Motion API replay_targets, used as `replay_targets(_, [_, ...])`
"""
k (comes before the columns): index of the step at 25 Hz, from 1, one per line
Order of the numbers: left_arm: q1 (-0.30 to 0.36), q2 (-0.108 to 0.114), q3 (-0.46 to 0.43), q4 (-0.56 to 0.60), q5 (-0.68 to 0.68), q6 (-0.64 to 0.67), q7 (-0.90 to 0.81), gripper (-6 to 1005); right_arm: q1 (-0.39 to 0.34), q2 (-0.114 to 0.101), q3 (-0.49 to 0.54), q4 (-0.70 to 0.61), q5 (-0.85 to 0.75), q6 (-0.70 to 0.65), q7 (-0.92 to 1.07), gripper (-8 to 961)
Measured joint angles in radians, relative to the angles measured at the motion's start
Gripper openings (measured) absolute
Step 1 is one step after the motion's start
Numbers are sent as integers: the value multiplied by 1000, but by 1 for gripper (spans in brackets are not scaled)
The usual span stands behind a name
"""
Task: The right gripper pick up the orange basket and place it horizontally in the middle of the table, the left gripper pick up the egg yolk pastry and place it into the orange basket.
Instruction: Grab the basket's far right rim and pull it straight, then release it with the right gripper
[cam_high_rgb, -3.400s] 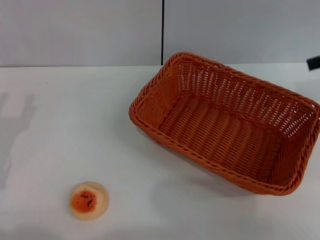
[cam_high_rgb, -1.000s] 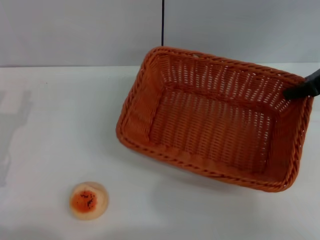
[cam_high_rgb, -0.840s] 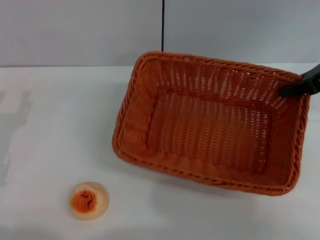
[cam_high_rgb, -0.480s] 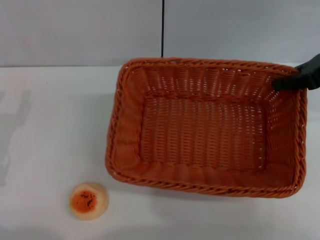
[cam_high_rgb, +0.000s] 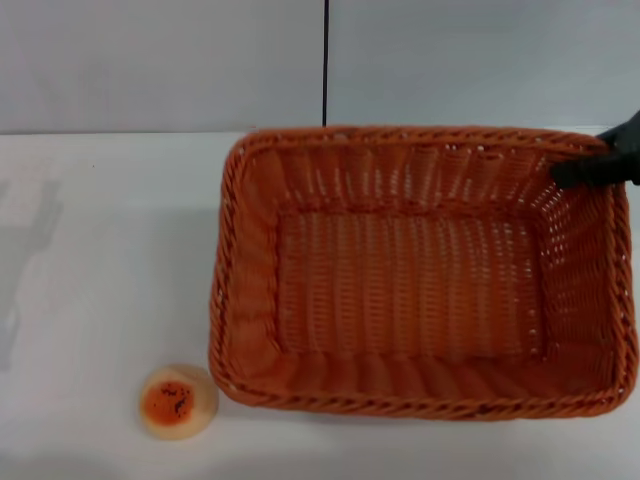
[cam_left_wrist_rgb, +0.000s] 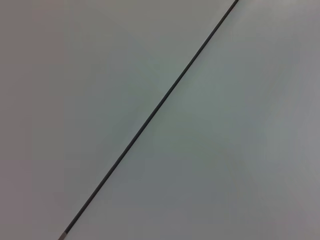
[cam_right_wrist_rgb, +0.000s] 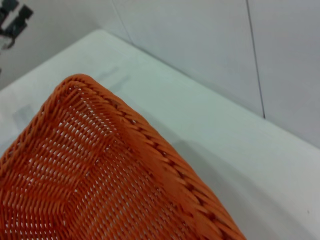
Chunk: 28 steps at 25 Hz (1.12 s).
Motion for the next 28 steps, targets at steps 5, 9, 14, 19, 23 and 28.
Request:
replay_targets(5, [0,0,0,0,0,1,0,809,8,-5,0,47,-38,-5,-19,163])
replay_targets(9, [-1,0,0,0,0,2,0,809,17,-5,-1,91,-49,1,-43,163])
replay_targets(14, [-3,-3,0,0,0,13,0,808,31,-3,-2,135,-52,18,-64,164])
replay_targets(19, [-3,-3,5,5,1,20,0,808,38,1,-1,151,-59,52,-67,164])
replay_targets(23, [-1,-3,5,6,4,20,0,807,39,2,-1,157,-59,64,-67,165])
replay_targets(28, [4,-3,6,8,5,20,0,807,36,3,3,158,-59,99,-67,368])
